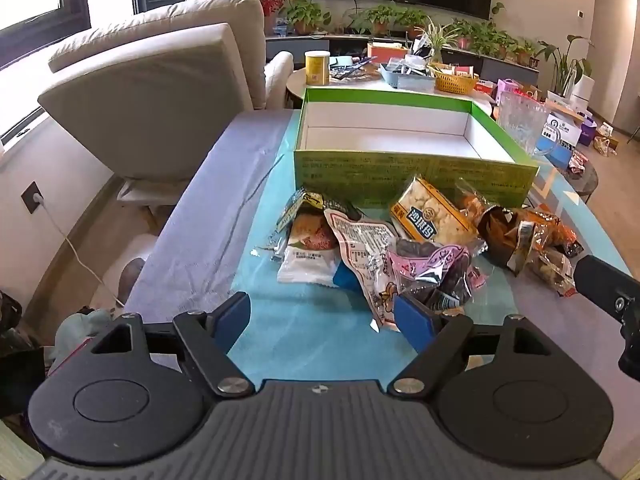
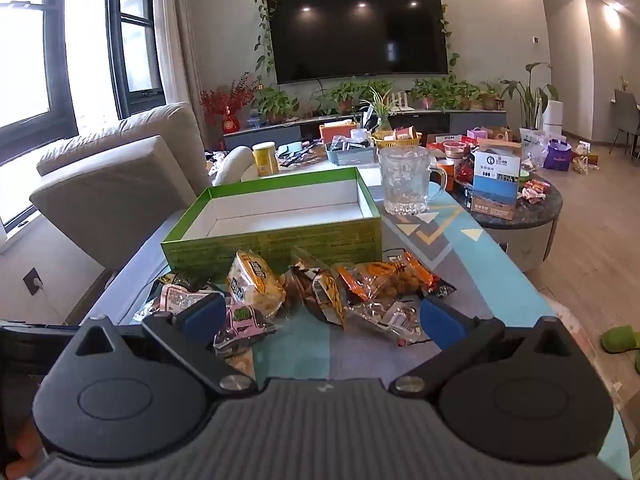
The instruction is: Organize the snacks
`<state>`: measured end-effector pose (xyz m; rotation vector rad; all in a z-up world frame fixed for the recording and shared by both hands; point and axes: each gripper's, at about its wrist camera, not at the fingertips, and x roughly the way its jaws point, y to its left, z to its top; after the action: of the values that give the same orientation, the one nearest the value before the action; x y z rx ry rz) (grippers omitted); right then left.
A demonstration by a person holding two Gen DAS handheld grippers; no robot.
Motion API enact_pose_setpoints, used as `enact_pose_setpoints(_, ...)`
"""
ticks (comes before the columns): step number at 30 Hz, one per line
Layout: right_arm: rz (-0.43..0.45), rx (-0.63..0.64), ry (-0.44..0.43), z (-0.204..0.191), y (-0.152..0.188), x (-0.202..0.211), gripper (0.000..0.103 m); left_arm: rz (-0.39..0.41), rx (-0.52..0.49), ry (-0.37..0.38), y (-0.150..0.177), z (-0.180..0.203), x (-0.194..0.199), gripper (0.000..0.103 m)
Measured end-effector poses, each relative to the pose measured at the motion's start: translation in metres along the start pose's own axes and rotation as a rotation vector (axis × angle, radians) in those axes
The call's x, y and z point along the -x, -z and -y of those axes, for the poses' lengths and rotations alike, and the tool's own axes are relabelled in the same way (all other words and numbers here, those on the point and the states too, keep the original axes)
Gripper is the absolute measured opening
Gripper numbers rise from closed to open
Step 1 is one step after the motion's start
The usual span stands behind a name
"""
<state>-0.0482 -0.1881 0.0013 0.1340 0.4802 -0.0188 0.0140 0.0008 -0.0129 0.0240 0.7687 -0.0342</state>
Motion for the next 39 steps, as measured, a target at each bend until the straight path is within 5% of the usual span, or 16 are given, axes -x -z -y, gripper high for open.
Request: enact_pose_setpoints(39,-0.004,-0.041,-0.013,0.003,0.005,0.007,0.052,0.018,-0.008,-0.01,0.006,0.004,0.016,0.077)
